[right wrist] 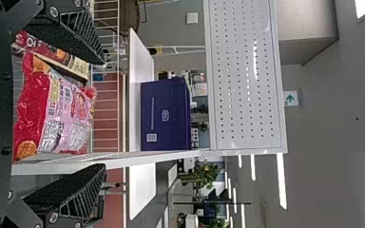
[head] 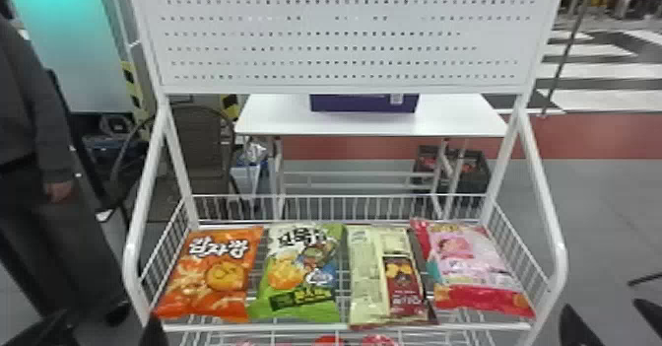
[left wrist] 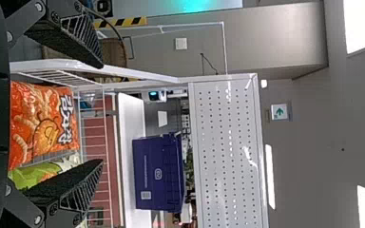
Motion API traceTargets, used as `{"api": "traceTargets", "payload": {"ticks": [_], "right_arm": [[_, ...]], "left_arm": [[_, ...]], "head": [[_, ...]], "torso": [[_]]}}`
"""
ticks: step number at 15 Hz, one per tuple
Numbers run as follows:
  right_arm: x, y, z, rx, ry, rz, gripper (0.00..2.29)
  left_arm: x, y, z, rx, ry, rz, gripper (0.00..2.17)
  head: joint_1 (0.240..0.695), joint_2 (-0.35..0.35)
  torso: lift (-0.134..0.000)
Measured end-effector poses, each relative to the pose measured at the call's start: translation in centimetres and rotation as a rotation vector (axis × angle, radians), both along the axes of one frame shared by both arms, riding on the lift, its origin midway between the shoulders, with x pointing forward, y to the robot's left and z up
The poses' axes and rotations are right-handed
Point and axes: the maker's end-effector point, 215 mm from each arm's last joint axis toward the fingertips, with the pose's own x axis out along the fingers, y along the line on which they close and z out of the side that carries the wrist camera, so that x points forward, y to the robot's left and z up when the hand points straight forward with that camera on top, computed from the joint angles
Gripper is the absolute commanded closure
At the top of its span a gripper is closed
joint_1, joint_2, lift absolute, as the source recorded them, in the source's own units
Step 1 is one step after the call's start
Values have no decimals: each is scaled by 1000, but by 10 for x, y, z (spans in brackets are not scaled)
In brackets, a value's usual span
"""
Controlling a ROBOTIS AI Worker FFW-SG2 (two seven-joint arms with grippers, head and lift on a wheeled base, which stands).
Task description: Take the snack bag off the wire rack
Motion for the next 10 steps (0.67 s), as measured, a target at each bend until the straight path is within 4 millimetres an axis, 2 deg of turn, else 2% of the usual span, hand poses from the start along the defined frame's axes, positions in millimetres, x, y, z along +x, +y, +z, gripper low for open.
{"api": "traceTargets", "payload": {"ticks": [10], "right_arm": [[4, 2, 0, 1, -2, 0, 127]], "left_arm": [[2, 0, -1, 3, -1, -2, 194]], "head": [[499, 0]], "torso": [[0]]}}
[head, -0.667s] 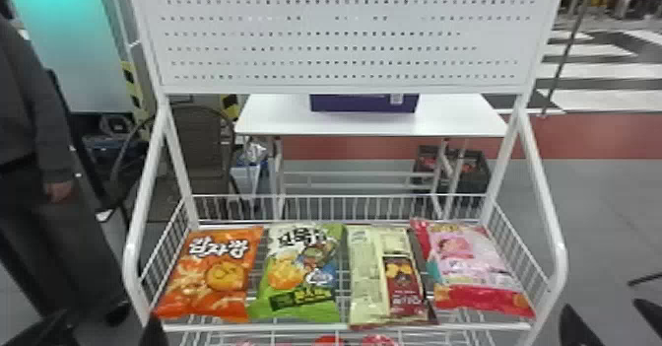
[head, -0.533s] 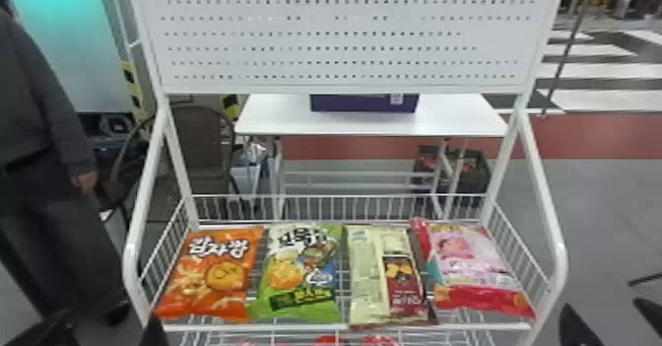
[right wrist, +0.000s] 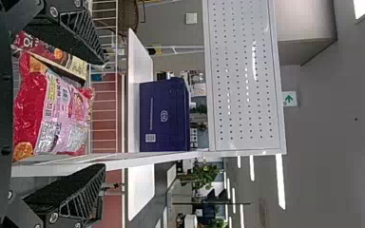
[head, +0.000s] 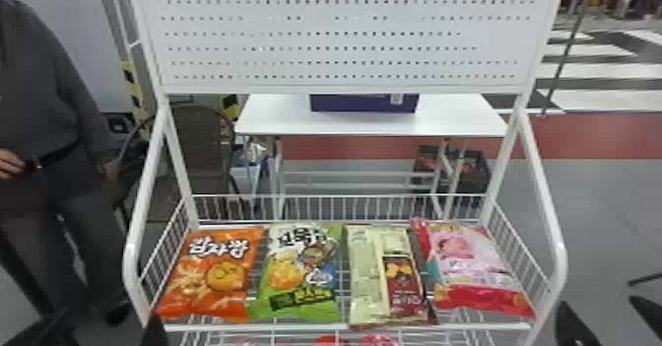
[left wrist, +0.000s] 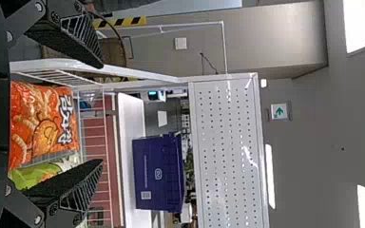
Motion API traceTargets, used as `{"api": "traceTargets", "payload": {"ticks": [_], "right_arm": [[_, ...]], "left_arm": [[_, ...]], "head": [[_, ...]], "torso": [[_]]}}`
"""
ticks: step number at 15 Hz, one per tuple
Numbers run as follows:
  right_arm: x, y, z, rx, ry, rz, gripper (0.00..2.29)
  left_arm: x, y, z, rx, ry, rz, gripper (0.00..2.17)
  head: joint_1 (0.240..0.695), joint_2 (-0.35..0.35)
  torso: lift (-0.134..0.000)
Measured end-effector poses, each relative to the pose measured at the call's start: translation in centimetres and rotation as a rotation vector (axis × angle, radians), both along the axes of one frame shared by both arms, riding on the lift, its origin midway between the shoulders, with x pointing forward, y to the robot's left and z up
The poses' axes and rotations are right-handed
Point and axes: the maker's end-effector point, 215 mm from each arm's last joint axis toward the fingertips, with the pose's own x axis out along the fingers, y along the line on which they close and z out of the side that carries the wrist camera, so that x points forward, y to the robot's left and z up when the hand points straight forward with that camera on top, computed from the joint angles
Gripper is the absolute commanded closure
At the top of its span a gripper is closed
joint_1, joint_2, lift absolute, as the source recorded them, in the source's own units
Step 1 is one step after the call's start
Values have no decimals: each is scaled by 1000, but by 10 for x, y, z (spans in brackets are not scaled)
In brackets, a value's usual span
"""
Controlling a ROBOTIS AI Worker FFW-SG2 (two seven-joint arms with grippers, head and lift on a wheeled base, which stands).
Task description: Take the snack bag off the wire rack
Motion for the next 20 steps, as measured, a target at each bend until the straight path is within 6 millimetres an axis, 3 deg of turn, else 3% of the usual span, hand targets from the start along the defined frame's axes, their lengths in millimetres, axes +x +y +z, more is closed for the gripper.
{"api": "traceTargets", "payload": {"ticks": [3, 12, 16, 20], "right_arm": [[21, 9, -22, -2, 46, 13, 127], [148, 98, -89, 7, 150, 134, 127], [180, 90, -115, -30, 180, 67, 127], [191, 68, -131, -54, 203, -3, 127]], "left_arm": [[0, 0, 0, 0, 0, -2, 194], [1, -7, -11, 9, 26, -20, 194], [1, -6, -14, 11, 33, -15, 194], [-2, -5, -13, 17, 28, -9, 194]], "head": [[499, 0], [499, 0], [499, 0], [499, 0]], "torso": [[0], [0], [0], [0]]}}
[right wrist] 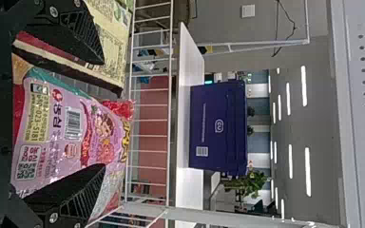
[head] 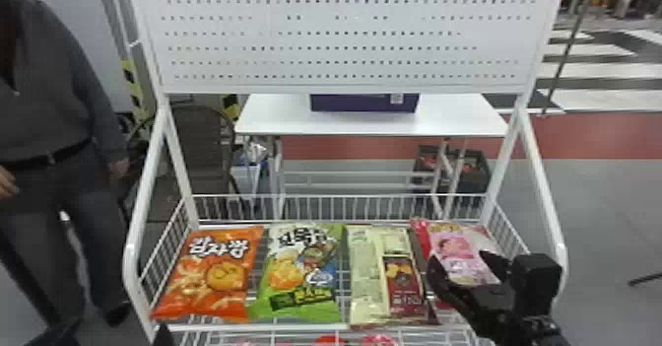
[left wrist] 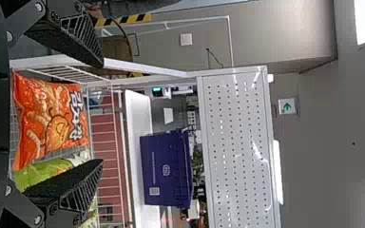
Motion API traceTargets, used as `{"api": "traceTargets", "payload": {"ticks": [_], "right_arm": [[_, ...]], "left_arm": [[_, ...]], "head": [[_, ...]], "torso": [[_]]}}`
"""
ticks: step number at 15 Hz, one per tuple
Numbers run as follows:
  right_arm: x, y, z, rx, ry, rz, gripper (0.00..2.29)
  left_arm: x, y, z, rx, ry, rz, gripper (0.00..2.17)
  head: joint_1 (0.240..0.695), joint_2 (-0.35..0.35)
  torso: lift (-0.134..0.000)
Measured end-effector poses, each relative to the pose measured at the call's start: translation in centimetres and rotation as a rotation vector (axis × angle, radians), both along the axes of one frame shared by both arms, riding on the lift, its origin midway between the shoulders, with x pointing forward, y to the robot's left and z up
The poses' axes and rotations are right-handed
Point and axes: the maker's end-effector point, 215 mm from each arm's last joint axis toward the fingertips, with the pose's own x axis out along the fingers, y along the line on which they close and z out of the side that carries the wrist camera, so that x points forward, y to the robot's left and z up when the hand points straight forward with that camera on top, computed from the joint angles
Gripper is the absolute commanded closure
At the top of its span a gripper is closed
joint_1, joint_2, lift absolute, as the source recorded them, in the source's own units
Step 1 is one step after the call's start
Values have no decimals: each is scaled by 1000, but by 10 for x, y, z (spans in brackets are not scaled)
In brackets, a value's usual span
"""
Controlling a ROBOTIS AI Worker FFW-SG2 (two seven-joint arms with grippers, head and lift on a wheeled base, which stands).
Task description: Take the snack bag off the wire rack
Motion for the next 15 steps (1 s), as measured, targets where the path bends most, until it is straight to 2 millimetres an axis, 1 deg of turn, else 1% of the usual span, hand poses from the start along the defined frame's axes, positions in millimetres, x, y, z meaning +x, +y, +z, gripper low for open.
{"api": "traceTargets", "payload": {"ticks": [3, 7, 9, 10, 11, 12, 13, 15], "right_arm": [[-2, -7, -15, -13, 37, -15, 127], [-9, -11, -35, -17, 96, -21, 262], [-14, -16, -48, -22, 140, -28, 890], [-16, -19, -50, -23, 153, -32, 1382], [-18, -20, -51, -22, 161, -34, 1690], [-20, -20, -48, -19, 160, -33, 1939], [-21, -19, -45, -15, 157, -35, 2024], [-23, -19, -37, -2, 144, -36, 2108]], "left_arm": [[0, 0, -4, 4, 6, 1, 194], [-1, 1, -10, 9, 16, 0, 194], [0, 1, -11, 10, 17, 0, 194], [0, 1, -11, 10, 18, -1, 194], [0, 1, -11, 11, 17, -1, 194], [0, 1, -11, 11, 17, -1, 194], [0, 1, -11, 11, 17, -1, 194], [-1, 1, -10, 10, 16, -1, 194]], "head": [[499, 0], [499, 0], [499, 0], [499, 0], [499, 0], [499, 0], [499, 0], [499, 0]], "torso": [[0], [0], [0], [0], [0], [0], [0], [0]]}}
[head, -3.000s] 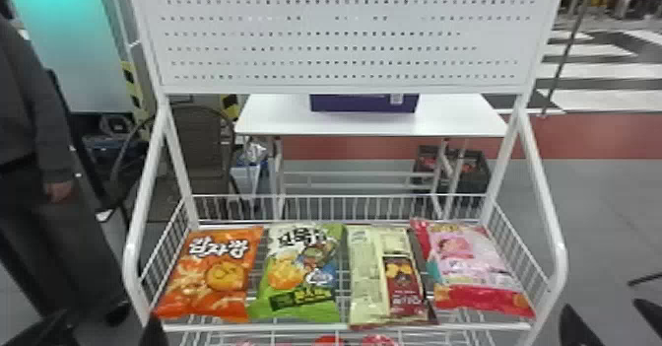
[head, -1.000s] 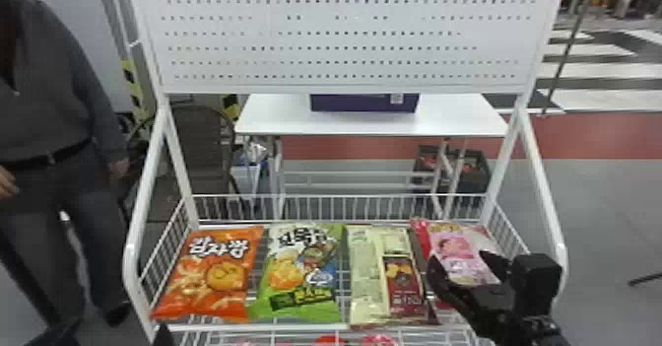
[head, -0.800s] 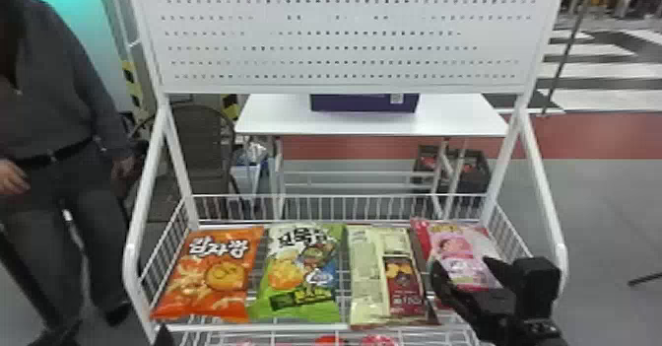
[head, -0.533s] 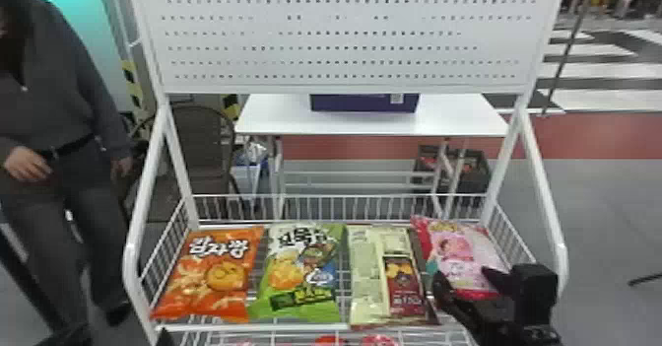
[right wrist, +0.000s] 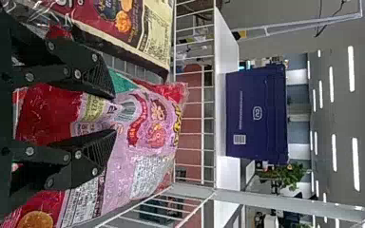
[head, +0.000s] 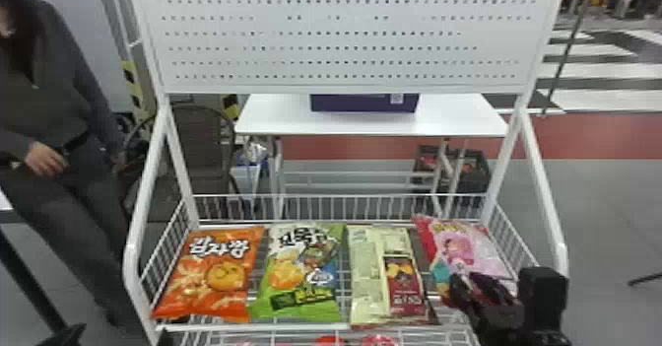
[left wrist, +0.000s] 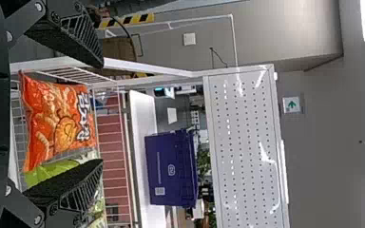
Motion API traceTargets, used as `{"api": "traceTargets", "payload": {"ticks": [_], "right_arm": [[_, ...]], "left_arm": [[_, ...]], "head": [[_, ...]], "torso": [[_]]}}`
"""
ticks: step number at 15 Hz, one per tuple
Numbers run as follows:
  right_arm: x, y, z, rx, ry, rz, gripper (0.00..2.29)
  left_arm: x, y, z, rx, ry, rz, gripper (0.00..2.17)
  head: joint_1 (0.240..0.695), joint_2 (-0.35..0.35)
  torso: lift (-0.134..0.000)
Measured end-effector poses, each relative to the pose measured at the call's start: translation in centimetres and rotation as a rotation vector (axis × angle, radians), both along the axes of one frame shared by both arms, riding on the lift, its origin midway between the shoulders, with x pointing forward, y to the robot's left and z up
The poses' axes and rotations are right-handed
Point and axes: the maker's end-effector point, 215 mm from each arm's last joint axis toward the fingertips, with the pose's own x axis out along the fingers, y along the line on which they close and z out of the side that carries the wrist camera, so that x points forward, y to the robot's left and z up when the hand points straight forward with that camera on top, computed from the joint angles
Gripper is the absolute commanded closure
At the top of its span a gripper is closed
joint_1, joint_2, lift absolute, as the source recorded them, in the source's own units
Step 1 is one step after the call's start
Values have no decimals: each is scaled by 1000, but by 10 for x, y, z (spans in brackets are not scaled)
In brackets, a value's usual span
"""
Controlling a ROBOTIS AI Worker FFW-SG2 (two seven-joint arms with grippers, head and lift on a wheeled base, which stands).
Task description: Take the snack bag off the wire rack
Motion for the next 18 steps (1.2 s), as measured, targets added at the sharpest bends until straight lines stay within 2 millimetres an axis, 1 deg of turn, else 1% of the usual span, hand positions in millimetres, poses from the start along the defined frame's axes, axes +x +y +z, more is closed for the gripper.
{"api": "traceTargets", "payload": {"ticks": [3, 4, 7, 10, 12, 13, 14, 18], "right_arm": [[-4, 1, 19, 13, -38, 2, 2111], [-7, 2, 28, 21, -56, 3, 2111], [-17, 9, 65, 48, -120, 21, 2111], [-36, 23, 99, 60, -153, 55, 2111], [-56, 25, 115, 42, -161, 64, 2111], [-66, 24, 119, 33, -164, 67, 2111], [-79, 24, 127, 25, -174, 72, 2111], [-131, 19, 165, 38, -268, 85, 2111]], "left_arm": [[-1, -2, 1, -1, -1, -2, 194], [-2, -3, 1, -1, -1, -4, 194], [-2, -5, 3, -3, -5, -6, 194], [-2, -3, 6, 0, -10, -4, 194], [-1, -1, 8, -2, -15, -1, 194], [0, 0, 9, -4, -18, 0, 194], [0, 1, 10, -7, -22, 1, 194], [3, 4, 14, -16, -37, 5, 194]], "head": [[499, 0], [499, 0], [499, 0], [499, 0], [499, 0], [499, 0], [499, 0], [499, 0]], "torso": [[0], [0], [0], [0], [0], [0], [0], [0]]}}
